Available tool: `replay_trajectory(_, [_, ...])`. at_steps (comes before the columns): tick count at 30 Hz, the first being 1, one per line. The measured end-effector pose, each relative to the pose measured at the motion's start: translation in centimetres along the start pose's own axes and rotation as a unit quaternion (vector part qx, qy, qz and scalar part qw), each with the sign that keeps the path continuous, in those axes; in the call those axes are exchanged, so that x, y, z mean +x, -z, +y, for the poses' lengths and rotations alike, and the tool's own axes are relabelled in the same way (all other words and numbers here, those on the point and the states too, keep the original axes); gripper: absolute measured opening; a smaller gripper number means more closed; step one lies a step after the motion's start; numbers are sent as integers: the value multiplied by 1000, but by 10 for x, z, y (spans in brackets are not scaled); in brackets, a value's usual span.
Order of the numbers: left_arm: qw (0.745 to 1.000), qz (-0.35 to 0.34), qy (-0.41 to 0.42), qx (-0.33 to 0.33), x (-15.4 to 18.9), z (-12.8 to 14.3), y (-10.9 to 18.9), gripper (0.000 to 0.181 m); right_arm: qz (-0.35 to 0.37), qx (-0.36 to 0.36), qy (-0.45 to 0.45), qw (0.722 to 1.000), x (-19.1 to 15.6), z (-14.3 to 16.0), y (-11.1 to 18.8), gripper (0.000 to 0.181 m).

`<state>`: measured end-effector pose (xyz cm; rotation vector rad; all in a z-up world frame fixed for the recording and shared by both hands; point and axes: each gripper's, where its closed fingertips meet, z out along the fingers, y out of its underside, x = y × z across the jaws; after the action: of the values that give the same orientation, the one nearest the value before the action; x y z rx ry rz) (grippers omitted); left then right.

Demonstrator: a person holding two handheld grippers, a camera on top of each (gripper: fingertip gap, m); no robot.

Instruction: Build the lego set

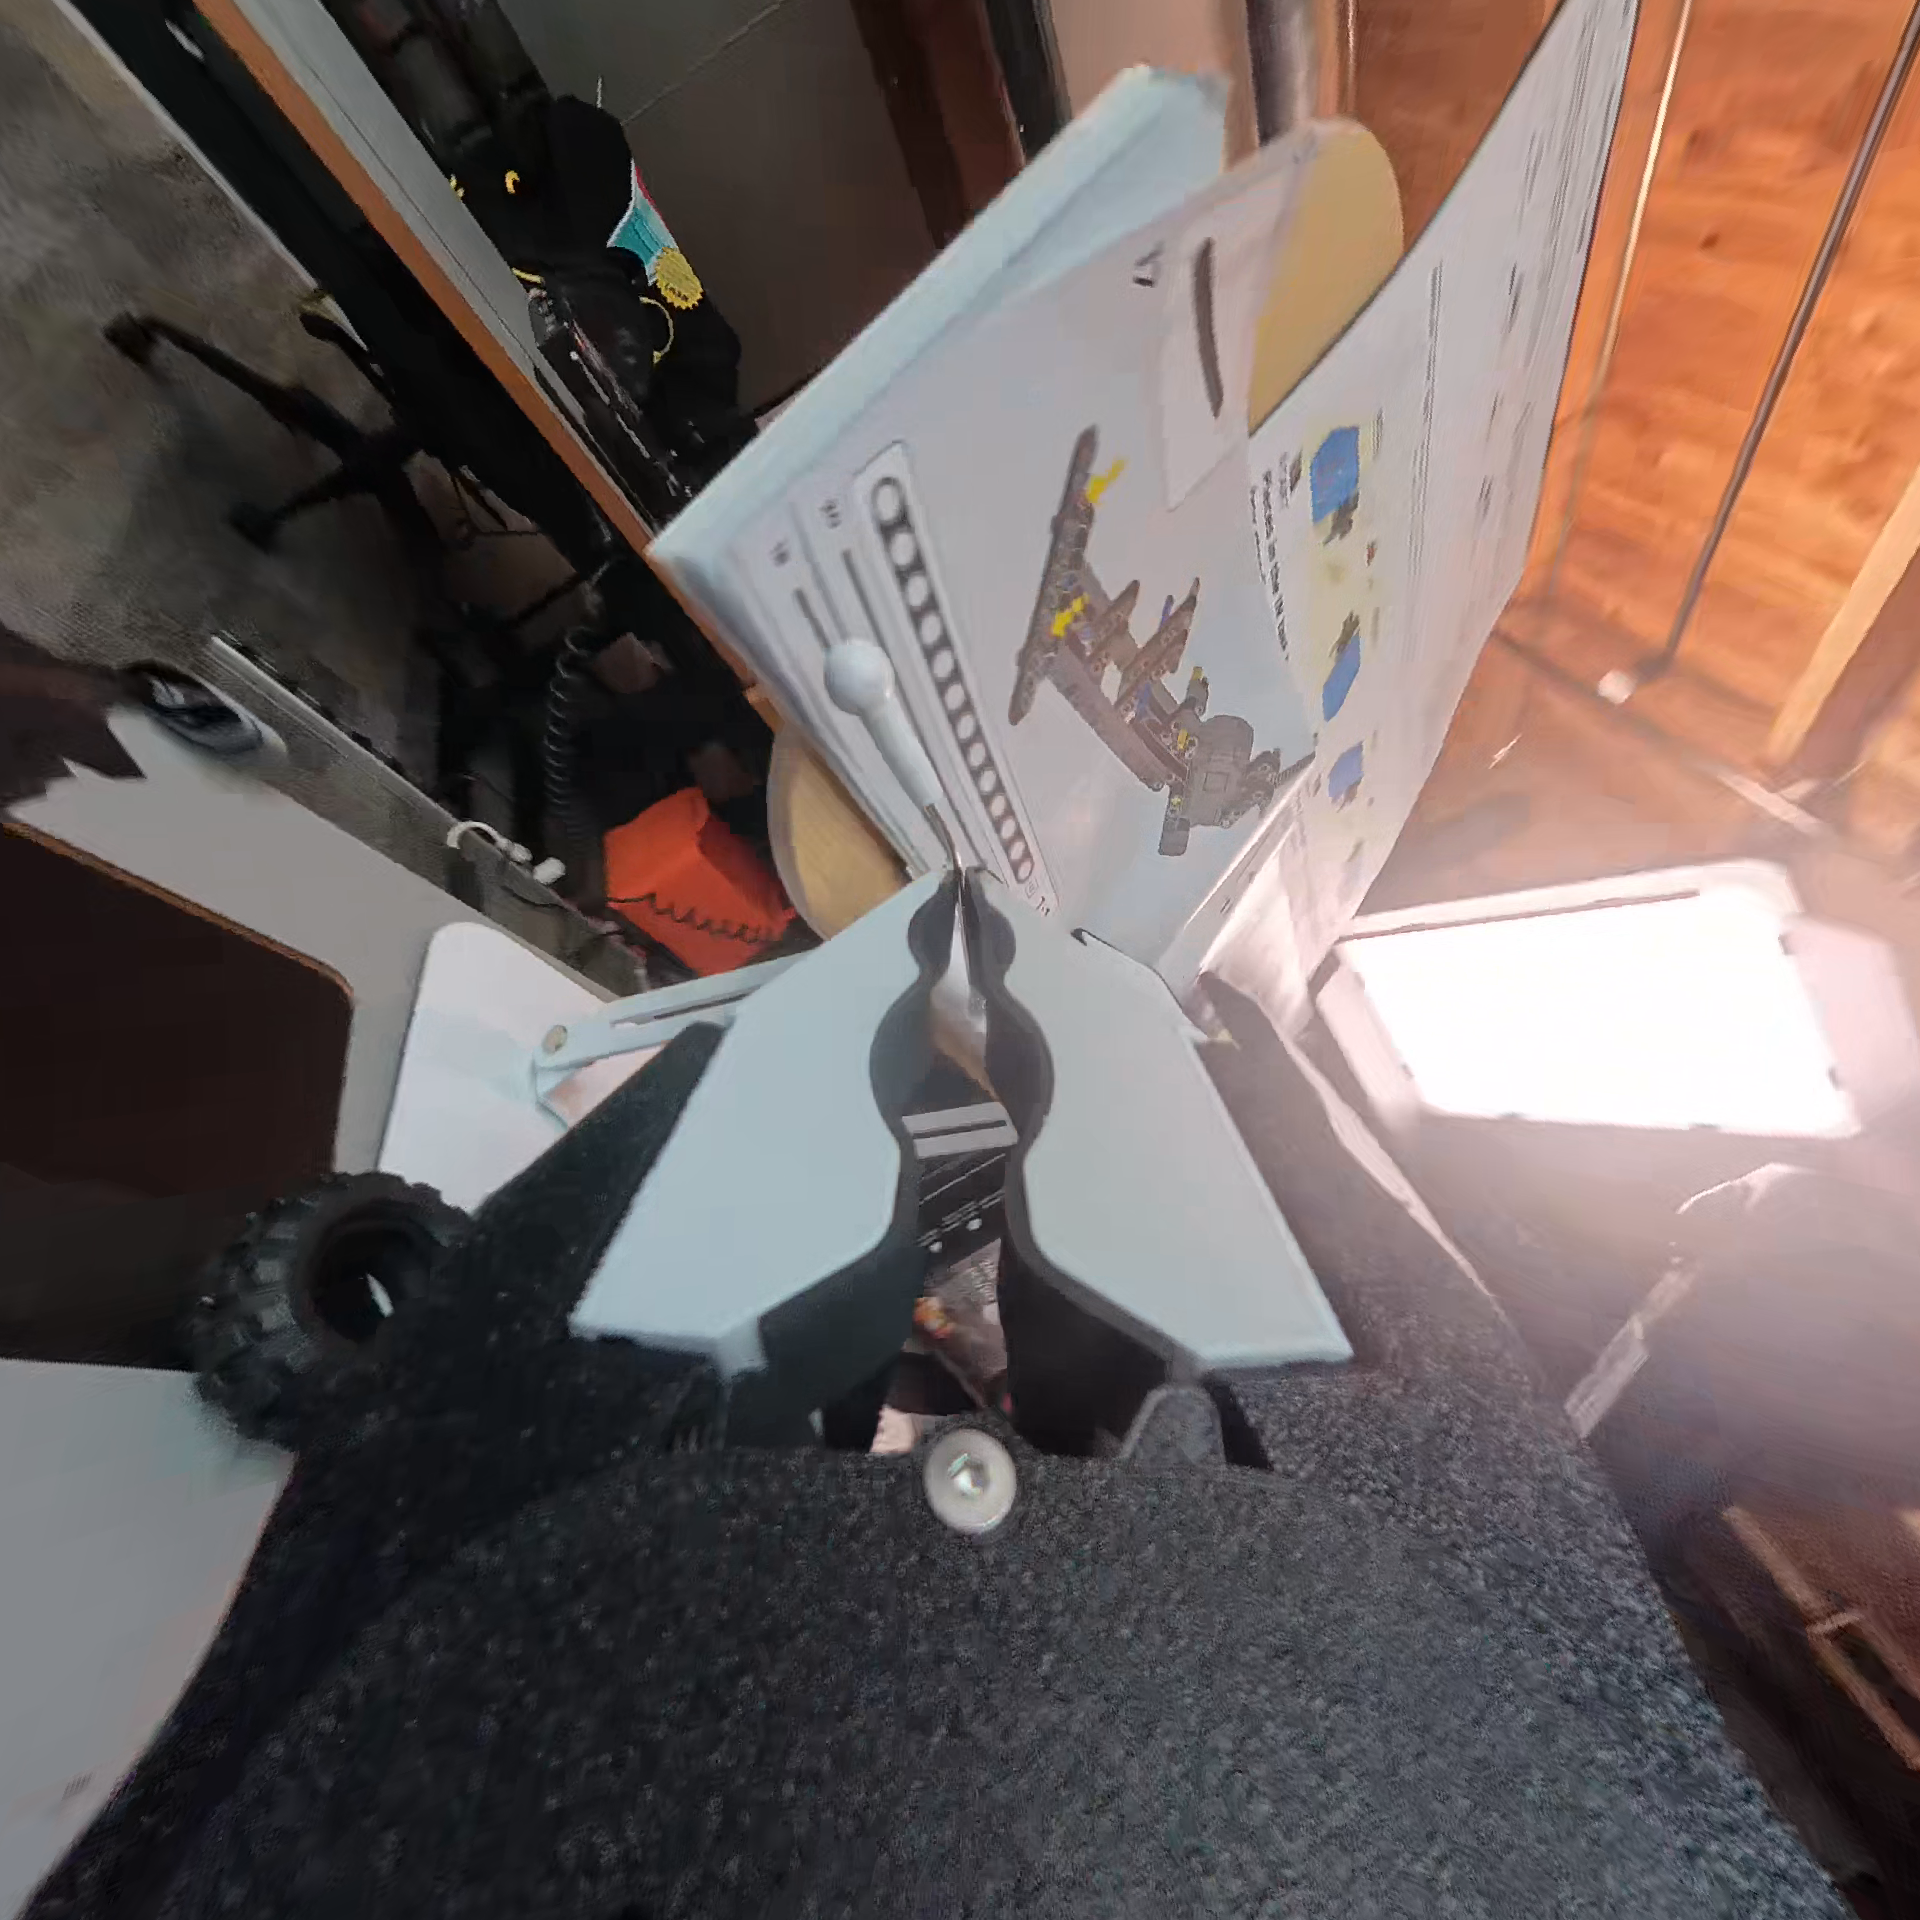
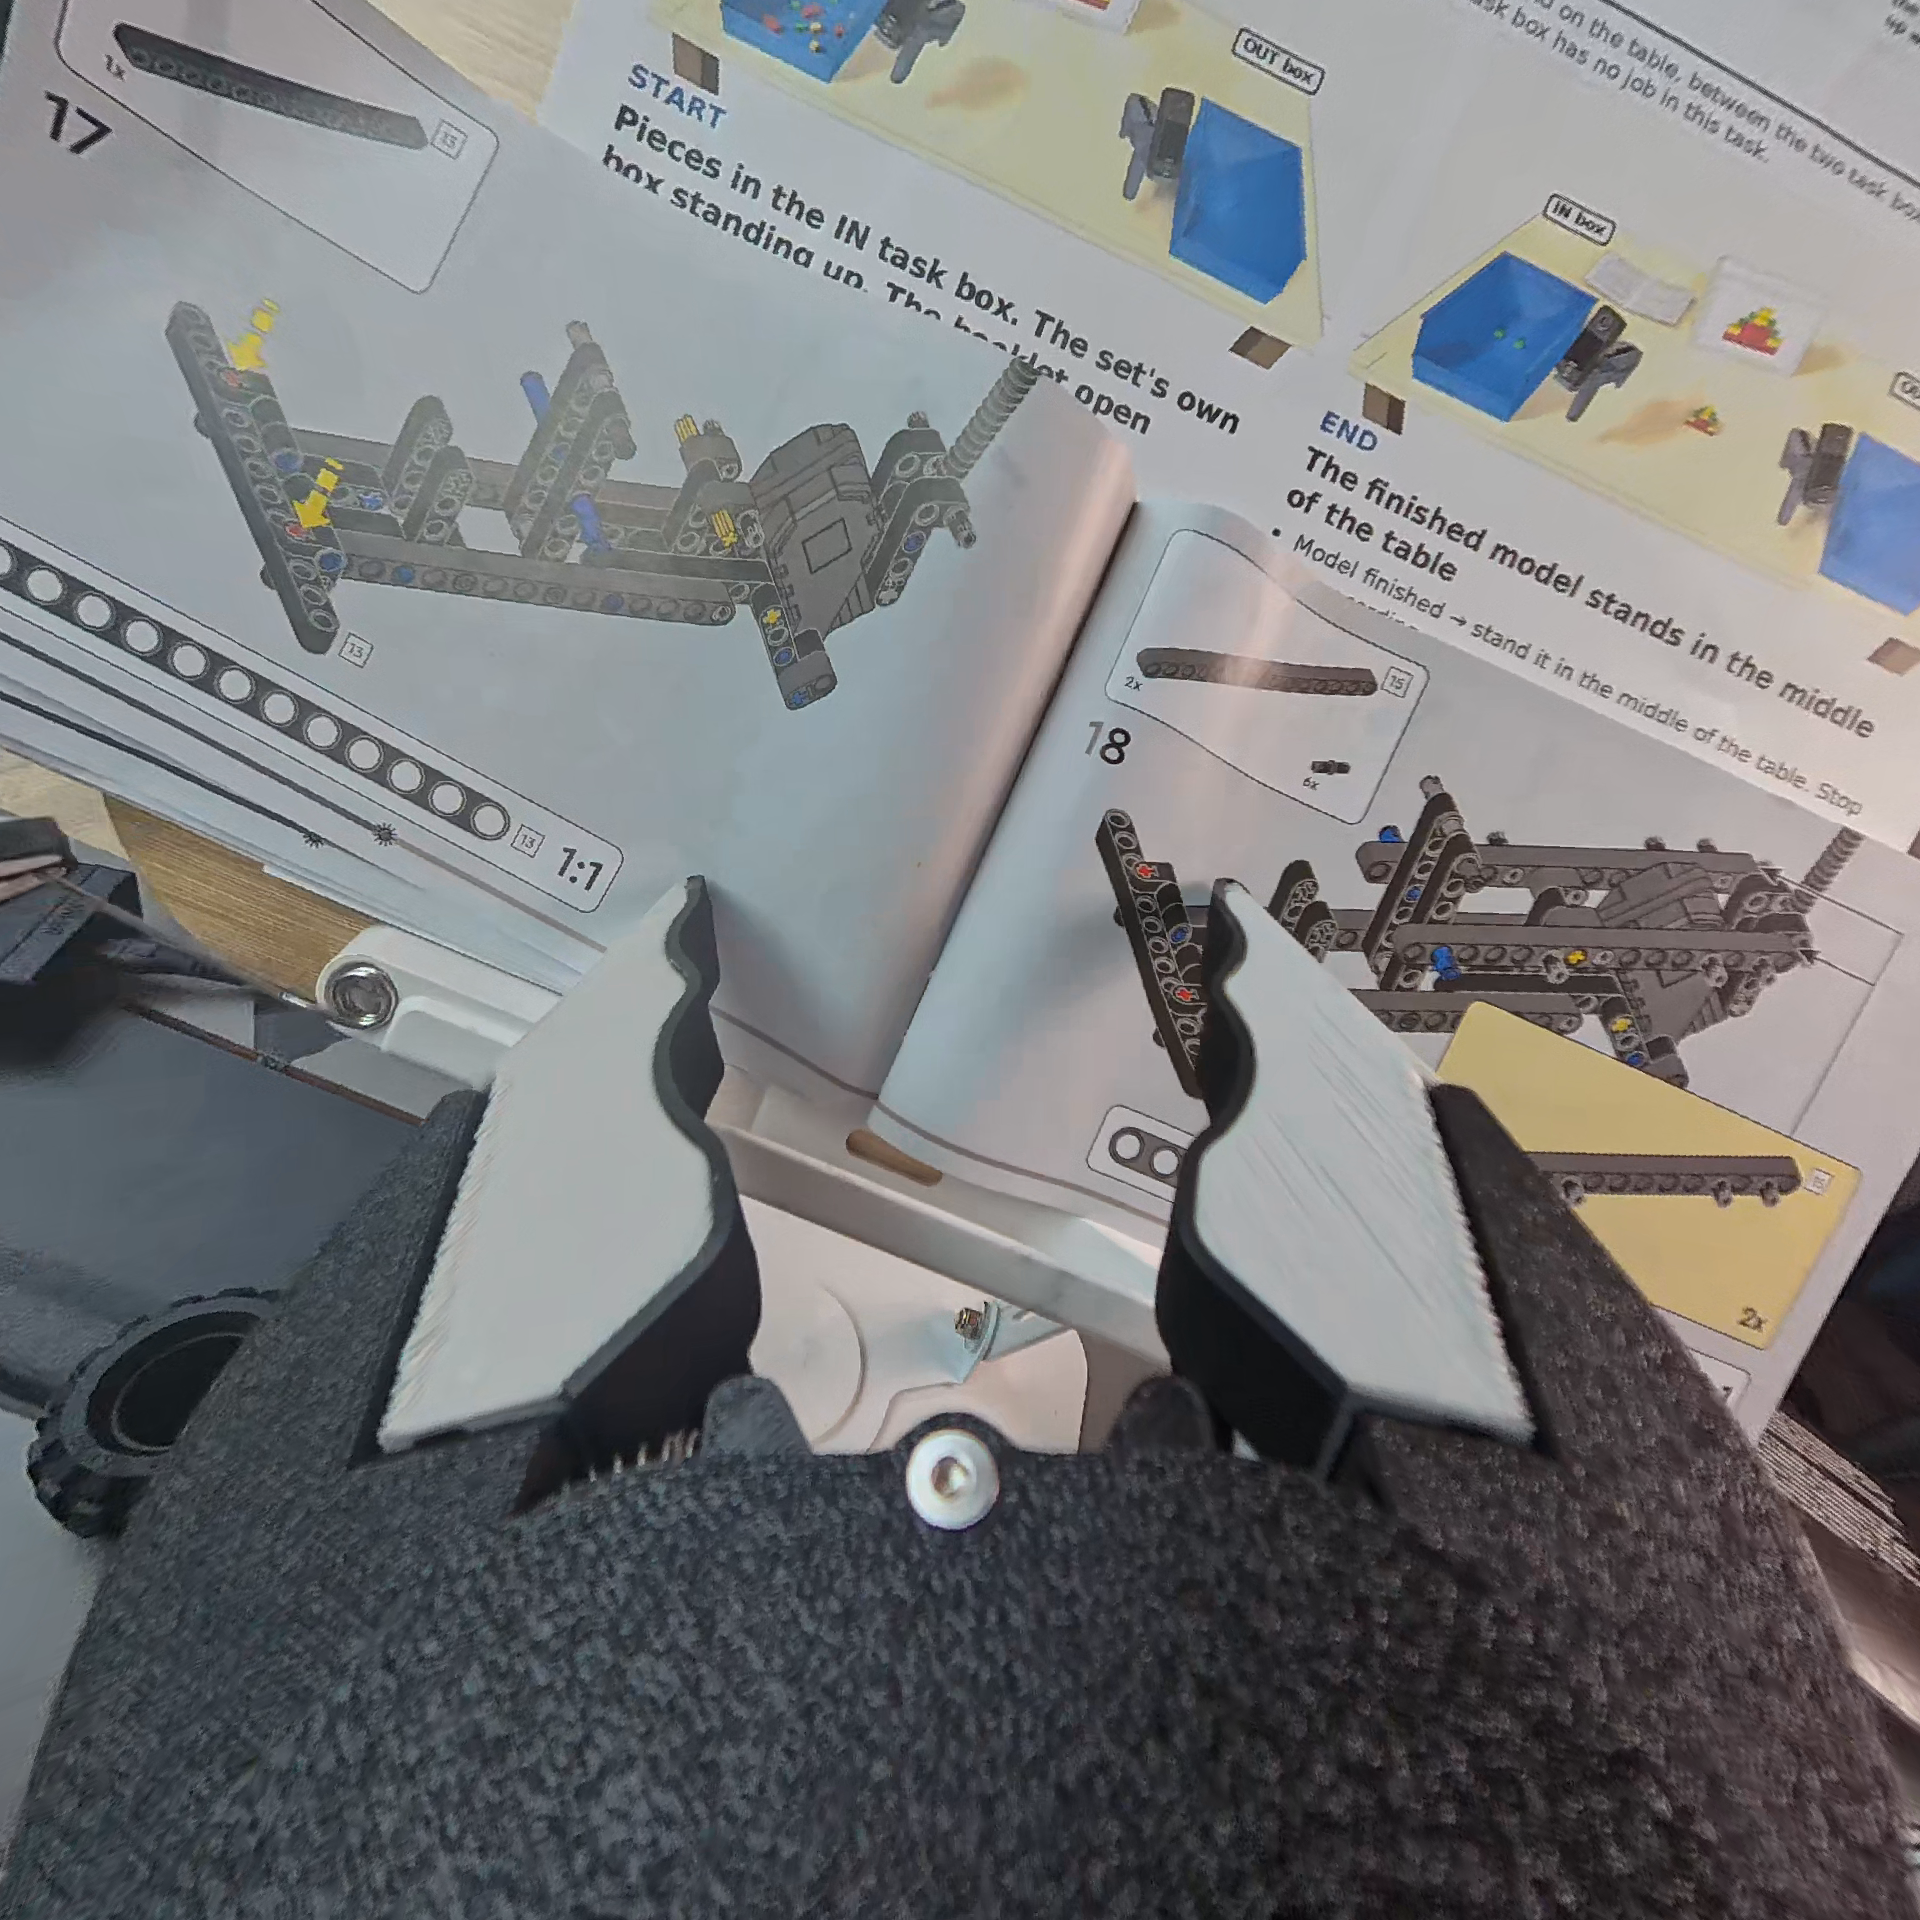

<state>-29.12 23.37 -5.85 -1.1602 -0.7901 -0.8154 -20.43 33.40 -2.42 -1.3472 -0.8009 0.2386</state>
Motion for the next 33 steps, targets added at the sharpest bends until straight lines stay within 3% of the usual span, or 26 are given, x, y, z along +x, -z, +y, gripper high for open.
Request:
replay_trajectory(3, [985,-37,-162,-40,16,-2,-9,1,-8,2,0,1000,-3,1,1,93])
replay_trajectory(6, [932,-37,-345,-110,35,9,-28,1,-25,10,-7,1000,-6,1,2,90])
replay_trajectory(9, [834,-16,-512,-204,47,37,-44,1,-37,17,-1,999,-8,2,3,92])
replay_trajectory(12, [711,6,-649,-271,44,63,-48,4,-53,17,25,998,-11,6,3,100])
replay_trajectory(14, [655,19,-698,-287,42,67,-47,4,-60,22,30,998,-11,7,5,99])
replay_trajectory(21, [636,30,-683,-357,38,71,-42,8,-94,18,32,995,-12,7,13,100])
replay_trajectory(23, [647,17,-658,-386,37,72,-38,21,-108,22,29,993,-5,10,24,103])
replay_trajectory(26, [670,26,-650,-357,55,72,-39,24,-129,43,-7,991,15,15,47,96])
replay_trajectory(29, [680,58,-655,-323,80,83,-41,20,-115,36,4,993,47,39,62,83])
replay_trajectory(31, [669,67,-664,-327,86,99,-45,19,-108,8,4,994,63,65,65,72])
replay_trajectory(33, [650,50,-683,-330,84,113,-54,14,-115,-38,-8,993,68,95,63,73])
